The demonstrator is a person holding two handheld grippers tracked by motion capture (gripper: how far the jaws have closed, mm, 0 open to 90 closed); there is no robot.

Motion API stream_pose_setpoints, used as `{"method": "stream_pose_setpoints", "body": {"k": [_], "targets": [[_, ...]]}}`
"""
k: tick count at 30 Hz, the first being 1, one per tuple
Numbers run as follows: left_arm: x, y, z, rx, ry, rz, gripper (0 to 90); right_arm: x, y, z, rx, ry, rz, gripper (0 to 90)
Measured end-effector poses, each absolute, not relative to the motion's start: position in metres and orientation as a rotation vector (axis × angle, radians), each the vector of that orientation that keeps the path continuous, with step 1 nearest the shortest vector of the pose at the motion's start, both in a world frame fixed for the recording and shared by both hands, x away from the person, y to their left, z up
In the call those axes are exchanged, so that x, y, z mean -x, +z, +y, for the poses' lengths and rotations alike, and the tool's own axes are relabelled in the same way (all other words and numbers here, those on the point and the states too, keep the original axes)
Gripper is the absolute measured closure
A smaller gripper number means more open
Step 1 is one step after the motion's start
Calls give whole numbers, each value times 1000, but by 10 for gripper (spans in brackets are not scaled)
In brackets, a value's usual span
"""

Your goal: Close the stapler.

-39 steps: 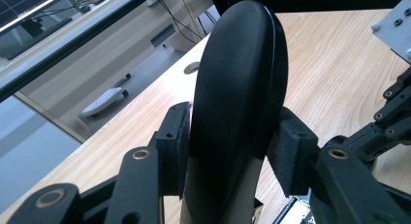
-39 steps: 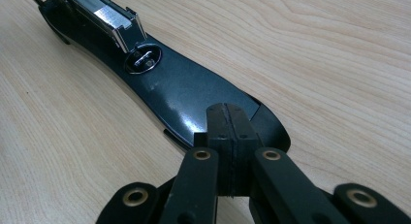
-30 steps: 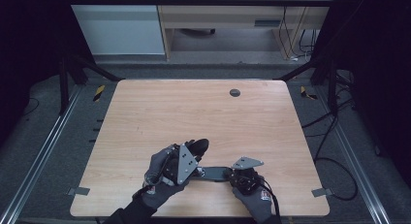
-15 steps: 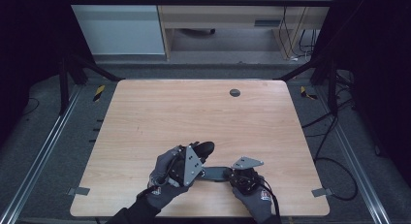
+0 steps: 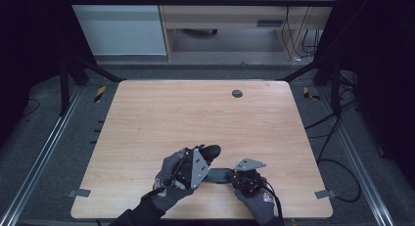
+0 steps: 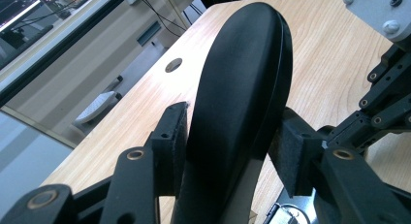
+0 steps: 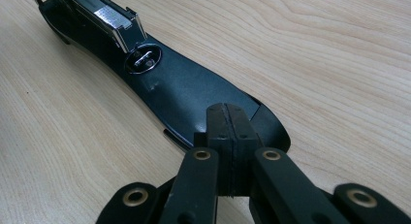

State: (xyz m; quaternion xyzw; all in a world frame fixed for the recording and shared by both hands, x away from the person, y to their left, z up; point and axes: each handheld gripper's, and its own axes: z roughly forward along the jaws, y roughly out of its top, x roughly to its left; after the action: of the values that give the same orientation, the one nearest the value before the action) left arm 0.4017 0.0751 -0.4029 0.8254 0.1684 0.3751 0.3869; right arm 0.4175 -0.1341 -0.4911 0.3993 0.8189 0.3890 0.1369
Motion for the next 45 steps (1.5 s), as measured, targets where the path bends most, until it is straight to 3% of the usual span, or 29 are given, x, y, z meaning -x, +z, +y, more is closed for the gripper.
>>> {"method": "stream_pose_setpoints", "body": {"k": [45], "targets": [[-403, -440, 43, -2235, 985, 291, 474, -417, -493, -136, -1170, 1150, 2362, 900]]}}
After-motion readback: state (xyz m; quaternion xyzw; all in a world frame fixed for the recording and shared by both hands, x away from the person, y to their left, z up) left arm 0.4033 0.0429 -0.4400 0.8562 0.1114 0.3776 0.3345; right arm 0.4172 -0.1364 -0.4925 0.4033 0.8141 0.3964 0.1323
